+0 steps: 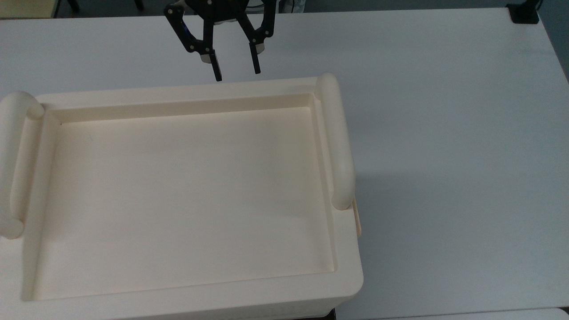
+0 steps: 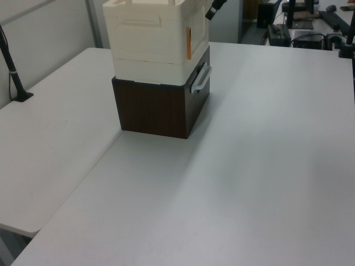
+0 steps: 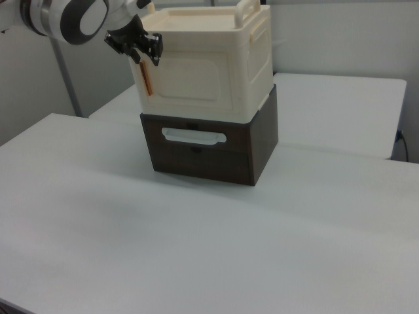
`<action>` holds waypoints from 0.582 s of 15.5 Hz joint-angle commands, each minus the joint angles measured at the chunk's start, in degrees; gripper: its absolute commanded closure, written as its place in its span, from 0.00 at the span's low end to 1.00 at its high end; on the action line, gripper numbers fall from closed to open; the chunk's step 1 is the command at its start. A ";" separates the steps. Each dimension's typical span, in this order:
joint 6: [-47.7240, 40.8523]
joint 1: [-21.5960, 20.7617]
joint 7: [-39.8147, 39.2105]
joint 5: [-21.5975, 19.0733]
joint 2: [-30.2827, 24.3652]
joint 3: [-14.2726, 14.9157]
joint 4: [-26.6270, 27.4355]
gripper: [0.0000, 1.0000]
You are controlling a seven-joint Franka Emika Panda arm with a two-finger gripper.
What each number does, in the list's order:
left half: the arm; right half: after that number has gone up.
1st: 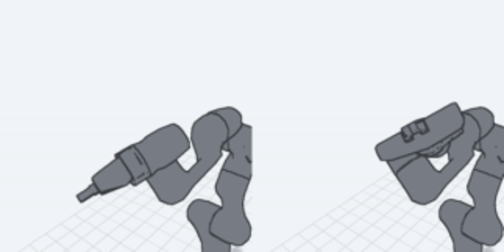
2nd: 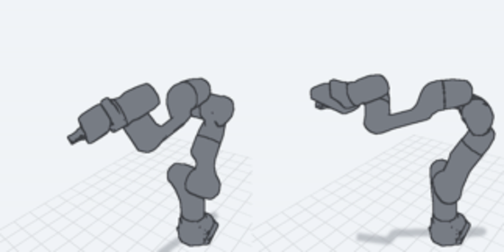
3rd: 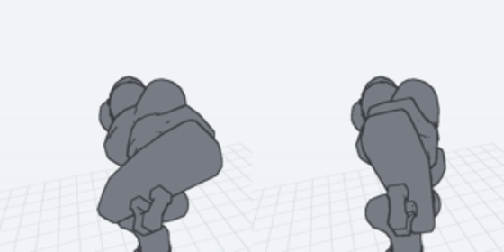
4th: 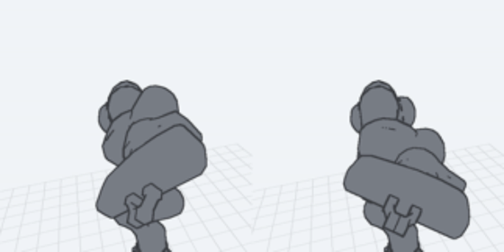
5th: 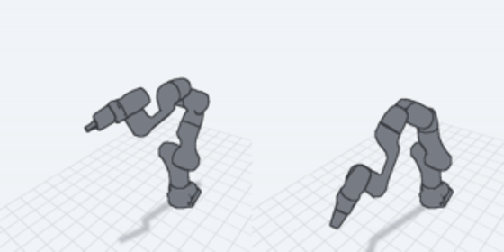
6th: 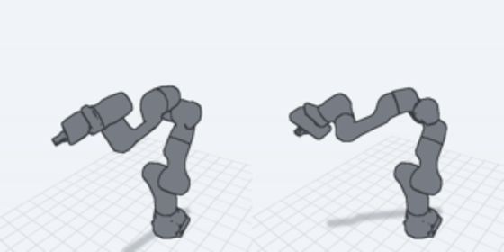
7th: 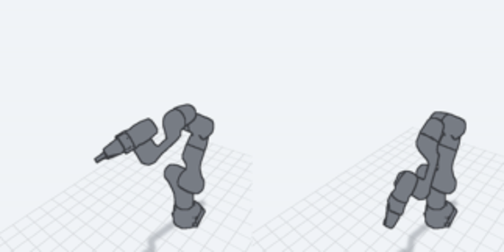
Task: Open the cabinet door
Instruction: 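Close the gripper on the orange door handle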
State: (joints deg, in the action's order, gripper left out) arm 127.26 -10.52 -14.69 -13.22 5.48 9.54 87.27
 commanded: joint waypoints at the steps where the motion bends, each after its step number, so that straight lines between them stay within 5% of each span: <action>1: 4.39 -2.05 -0.34 -1.20 0.84 0.04 0.71 0.47; 9: 6.77 -3.19 0.01 -1.11 2.69 -0.57 0.62 0.47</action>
State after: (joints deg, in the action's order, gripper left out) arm 132.26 -13.03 -14.64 -13.30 7.75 9.04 87.33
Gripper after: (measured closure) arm 0.467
